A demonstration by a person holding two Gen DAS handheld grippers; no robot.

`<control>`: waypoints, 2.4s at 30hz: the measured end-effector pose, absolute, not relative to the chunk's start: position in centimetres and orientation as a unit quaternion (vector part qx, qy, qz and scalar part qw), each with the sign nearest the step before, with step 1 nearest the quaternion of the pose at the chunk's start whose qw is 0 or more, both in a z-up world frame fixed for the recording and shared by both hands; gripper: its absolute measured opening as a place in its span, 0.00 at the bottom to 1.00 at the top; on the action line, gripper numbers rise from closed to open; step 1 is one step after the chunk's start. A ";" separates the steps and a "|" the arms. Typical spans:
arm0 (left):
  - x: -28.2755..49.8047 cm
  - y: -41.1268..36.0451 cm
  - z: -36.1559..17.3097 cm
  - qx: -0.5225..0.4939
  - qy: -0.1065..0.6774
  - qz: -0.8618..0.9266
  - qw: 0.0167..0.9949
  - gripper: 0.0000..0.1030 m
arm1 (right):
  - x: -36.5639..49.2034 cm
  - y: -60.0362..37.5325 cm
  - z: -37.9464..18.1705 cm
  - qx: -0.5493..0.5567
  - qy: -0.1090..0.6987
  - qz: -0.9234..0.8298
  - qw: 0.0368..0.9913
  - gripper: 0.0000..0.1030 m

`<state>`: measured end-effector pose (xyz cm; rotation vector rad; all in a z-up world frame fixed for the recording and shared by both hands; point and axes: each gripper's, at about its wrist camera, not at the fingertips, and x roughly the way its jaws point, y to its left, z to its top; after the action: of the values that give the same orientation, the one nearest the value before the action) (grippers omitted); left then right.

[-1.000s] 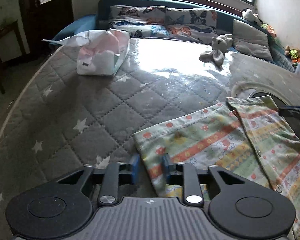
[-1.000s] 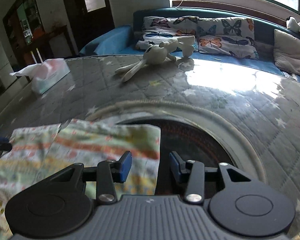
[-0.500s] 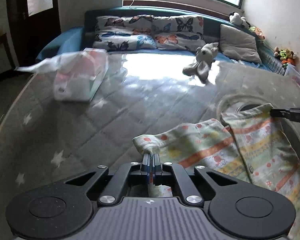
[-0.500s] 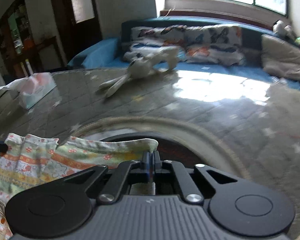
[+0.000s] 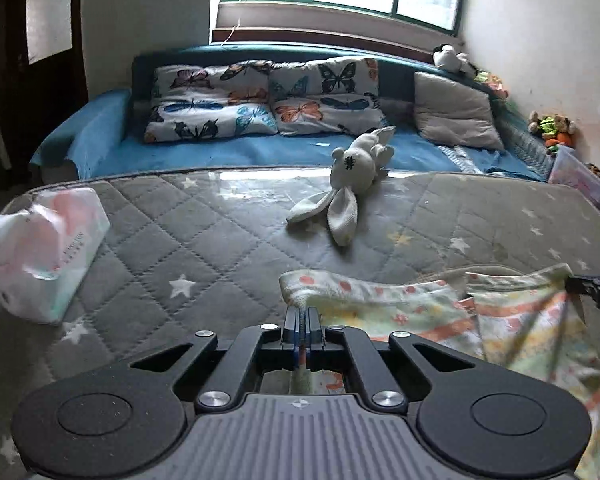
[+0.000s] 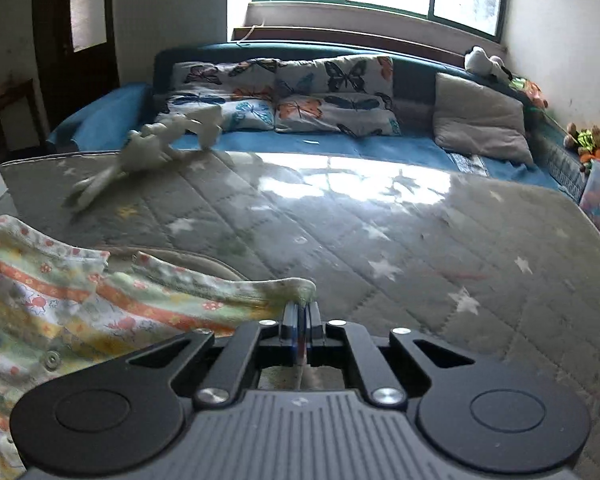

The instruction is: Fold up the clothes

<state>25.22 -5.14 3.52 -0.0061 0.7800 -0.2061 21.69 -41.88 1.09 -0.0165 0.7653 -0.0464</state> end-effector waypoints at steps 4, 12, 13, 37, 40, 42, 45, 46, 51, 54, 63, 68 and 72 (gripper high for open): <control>24.7 -5.3 3.5 -0.010 0.379 -0.098 0.920 0.07 | 20.5 -42.7 1.7 0.000 0.367 -0.015 0.930 0.11; 18.7 -6.5 3.6 -0.014 0.390 -0.168 0.905 0.08 | 16.3 -39.7 2.1 -0.014 0.388 0.084 0.918 0.21; 17.9 -6.8 3.4 -0.013 0.393 -0.176 0.902 0.08 | 15.8 -39.2 2.0 -0.018 0.391 0.095 0.915 0.21; 5.4 -7.9 2.0 0.022 0.367 -0.212 0.906 0.28 | 3.6 -34.4 1.2 -0.093 0.396 0.188 0.894 0.32; 4.6 -8.2 2.3 0.030 0.366 -0.214 0.905 0.28 | 1.7 -34.8 1.3 -0.091 0.392 0.185 0.897 0.34; 4.3 -8.7 3.0 0.027 0.360 -0.222 0.905 0.30 | 0.6 -35.6 1.4 -0.082 0.394 0.181 0.897 0.35; 4.2 -10.3 4.1 0.022 0.348 -0.251 0.903 0.31 | -0.7 -36.3 1.4 -0.084 0.397 0.172 0.898 0.35; 4.3 -11.0 4.1 0.021 0.347 -0.262 0.900 0.31 | -1.1 -36.6 1.5 -0.083 0.400 0.169 0.897 0.35; 4.6 -14.5 3.3 0.030 0.357 -0.303 0.883 0.31 | -2.1 -38.2 2.6 -0.065 0.405 0.161 0.898 0.35; 4.3 -15.7 2.0 0.041 0.375 -0.313 0.872 0.31 | -2.0 -40.4 3.2 -0.039 0.397 0.133 0.907 0.35; 3.4 -16.4 0.9 0.067 0.379 -0.318 0.867 0.32 | -0.2 -50.5 2.0 0.008 0.369 -0.068 0.927 0.36; 3.4 -16.4 1.0 0.064 0.380 -0.318 0.866 0.36 | 1.3 -54.6 0.8 0.030 0.366 -0.131 0.921 0.40; 3.5 -16.6 0.9 0.062 0.381 -0.317 0.866 0.38 | 1.6 -56.0 0.2 0.049 0.362 -0.139 0.921 0.41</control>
<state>3.49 -16.63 0.94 0.1299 0.7983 -0.6636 1.64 -55.99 0.21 0.1012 0.7431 -0.2861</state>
